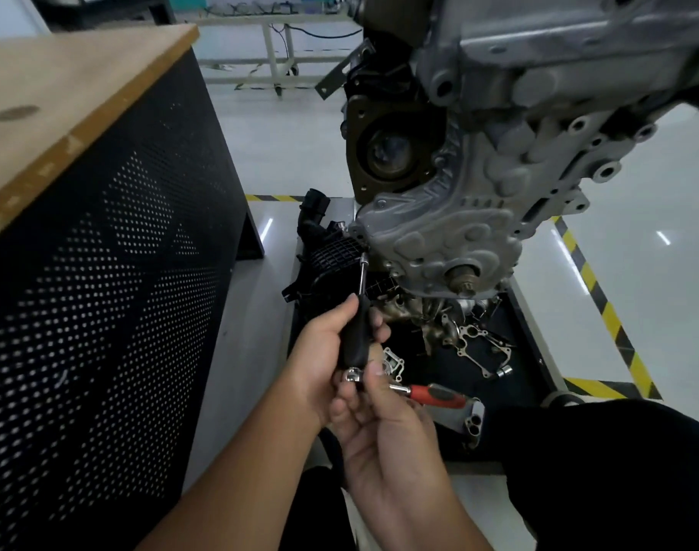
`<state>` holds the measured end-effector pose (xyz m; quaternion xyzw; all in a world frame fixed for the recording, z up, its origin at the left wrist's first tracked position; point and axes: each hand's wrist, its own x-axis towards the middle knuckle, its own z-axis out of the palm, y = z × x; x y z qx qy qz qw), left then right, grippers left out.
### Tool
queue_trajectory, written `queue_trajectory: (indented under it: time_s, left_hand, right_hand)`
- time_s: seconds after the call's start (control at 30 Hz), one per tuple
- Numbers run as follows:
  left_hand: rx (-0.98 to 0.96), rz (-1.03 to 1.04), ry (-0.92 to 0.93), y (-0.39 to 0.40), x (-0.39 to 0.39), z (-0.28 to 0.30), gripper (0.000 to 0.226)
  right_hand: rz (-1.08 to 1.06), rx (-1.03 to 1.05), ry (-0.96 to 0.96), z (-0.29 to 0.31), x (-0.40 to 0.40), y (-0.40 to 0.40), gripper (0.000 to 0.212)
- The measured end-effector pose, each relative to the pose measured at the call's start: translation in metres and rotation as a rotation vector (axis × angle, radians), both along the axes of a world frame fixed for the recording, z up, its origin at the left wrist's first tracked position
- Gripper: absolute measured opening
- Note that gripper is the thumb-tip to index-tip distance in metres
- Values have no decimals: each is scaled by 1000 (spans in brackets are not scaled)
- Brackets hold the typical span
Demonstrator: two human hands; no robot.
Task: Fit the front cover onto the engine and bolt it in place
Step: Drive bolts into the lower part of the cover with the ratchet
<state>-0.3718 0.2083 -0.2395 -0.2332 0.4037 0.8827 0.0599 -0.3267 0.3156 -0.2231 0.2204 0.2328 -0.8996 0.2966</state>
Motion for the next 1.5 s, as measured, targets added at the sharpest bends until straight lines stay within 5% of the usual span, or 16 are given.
queue_trajectory:
  time_s: [0.07,0.17,0.23,0.4,0.47,0.53,0.63,0.7,0.77,0.9,0.97,1.13,1.2,1.37,1.43,1.5]
  left_hand:
    - [-48,46,-67,1,-1,4,41]
    - [-73,100,-168,5,-7,12,43]
    - [-85,108,-177,5,-11,14,47]
    - [-188,-13,-64,6,-10,15,47]
    - [-266,12,-41,5,-13,15,42]
    - [-426,55,-30,6,-15,13,38]
    - [-522,142,-90,9,-17,10,39]
    - [-391,154,-120,13,-18,11,39]
    - [-185,155,-122,15,-19,14,39]
    - [-38,102,-22,9,-16,16,32]
    - [-136,110,-17,2,-16,14,34]
    - [-585,193,17,7,-20,5,30]
    - [-522,209,31,7,-20,4,29]
    - [-169,65,20,7,-17,11,29]
    - [-279,72,31,5,-17,11,24]
    - [-423,107,45,2,-16,12,26]
  right_hand:
    - [-3,279,181,-2,1,-1,23]
    - [-33,1075,889,-7,-4,3,9]
    - [-75,1245,1082,-9,-3,3,9]
    - [-114,-90,55,12,3,-2,12]
    - [-95,-301,-125,12,4,0,23]
    - [-16,63,83,12,2,5,17]
    - [124,1079,787,7,-9,18,10]
    - [155,1264,969,11,-19,23,12]
    - [120,1038,809,19,-17,23,12]
    - [29,-97,35,25,-6,9,22]
    - [21,-191,-101,22,-1,5,27]
    - [153,1037,774,12,-14,17,14]
    - [159,1208,879,12,-17,18,13]
    - [6,-249,-135,22,-13,14,26]
    - [-37,-445,-308,19,-8,11,31]
    - [19,-236,-168,16,-4,7,30]
